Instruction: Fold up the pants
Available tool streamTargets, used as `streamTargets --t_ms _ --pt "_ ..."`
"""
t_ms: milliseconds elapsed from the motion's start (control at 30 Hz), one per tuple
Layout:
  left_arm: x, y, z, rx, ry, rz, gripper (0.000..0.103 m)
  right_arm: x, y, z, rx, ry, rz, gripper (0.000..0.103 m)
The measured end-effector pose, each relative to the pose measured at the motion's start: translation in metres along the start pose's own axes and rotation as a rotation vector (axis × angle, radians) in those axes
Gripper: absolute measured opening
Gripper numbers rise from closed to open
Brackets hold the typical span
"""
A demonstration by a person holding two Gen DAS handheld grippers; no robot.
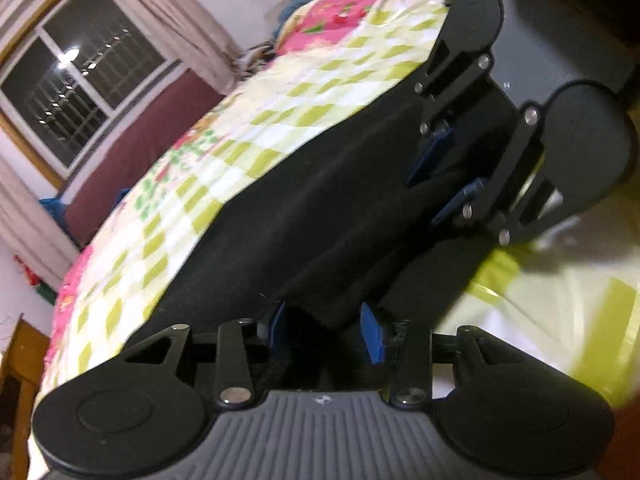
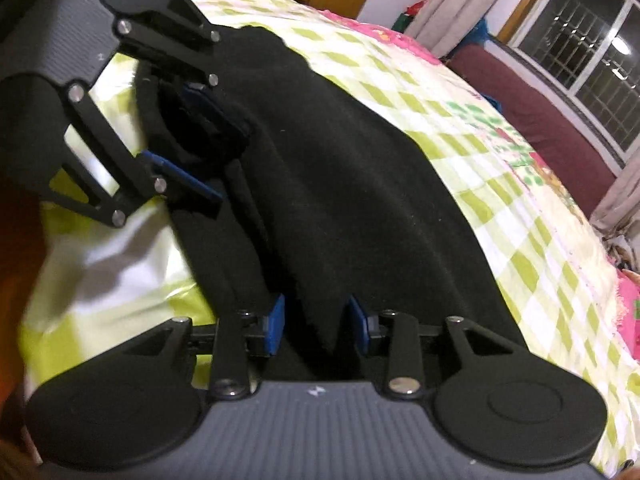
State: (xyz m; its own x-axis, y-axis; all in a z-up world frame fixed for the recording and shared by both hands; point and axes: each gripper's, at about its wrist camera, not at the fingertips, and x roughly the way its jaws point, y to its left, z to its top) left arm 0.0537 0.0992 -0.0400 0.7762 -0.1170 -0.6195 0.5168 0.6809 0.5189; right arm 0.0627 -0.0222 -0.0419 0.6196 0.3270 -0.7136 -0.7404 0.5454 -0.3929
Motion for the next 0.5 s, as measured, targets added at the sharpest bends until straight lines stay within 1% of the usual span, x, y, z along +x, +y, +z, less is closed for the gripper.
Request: streamTargets --t_ms 33,67,100,133,167,200,267,333,400,433,467,500 --pt "0.002 0.001 0.001 0.005 0.003 -0.002 0.055 0.002 -0.004 0.003 0.025 0.013 0.01 0.027" --pt "0.003 0.003 0.002 0.012 0.01 -0.011 0.051 0.002 -0.008 0.007 0.052 0.025 0.028 0.009" --pt "0.002 0.005 0.002 0.014 0.019 -0.031 0.044 -0.001 -0.012 0.01 0.066 0.032 0.047 0.005" --pt "-0.002 0.008 0.002 0.012 0.027 -0.06 0.032 -0.006 -0.01 0.012 0.062 0.029 0.053 0.005" --pt "-0.006 0.011 0.001 0.002 0.03 -0.086 0.029 -0.014 -0.009 0.014 0.057 0.021 0.06 0.004" --pt "-0.012 0.013 -0.001 -0.009 0.027 -0.102 0.028 -0.023 -0.01 0.015 0.059 0.013 0.07 0.004" --pt "-0.026 0.013 -0.004 -0.018 0.019 -0.112 0.023 -0.04 -0.01 0.015 0.079 -0.004 0.091 0.004" --pt "-0.036 0.012 -0.007 -0.036 0.022 -0.13 0.021 -0.048 -0.015 0.011 0.082 -0.015 0.105 0.004" --pt "-0.037 0.006 -0.013 -0.047 0.045 -0.149 0.022 -0.04 -0.009 0.005 0.073 -0.004 0.112 0.005" --pt "-0.033 0.0 -0.018 -0.038 0.068 -0.139 0.023 -0.026 -0.002 0.004 0.071 0.028 0.119 0.007" --pt "-0.029 -0.004 -0.023 -0.033 0.091 -0.128 0.023 -0.012 0.006 0.002 0.064 0.093 0.135 0.01" --pt "-0.029 -0.004 -0.025 -0.037 0.1 -0.119 0.024 -0.004 0.01 0.0 0.053 0.097 0.117 0.011"
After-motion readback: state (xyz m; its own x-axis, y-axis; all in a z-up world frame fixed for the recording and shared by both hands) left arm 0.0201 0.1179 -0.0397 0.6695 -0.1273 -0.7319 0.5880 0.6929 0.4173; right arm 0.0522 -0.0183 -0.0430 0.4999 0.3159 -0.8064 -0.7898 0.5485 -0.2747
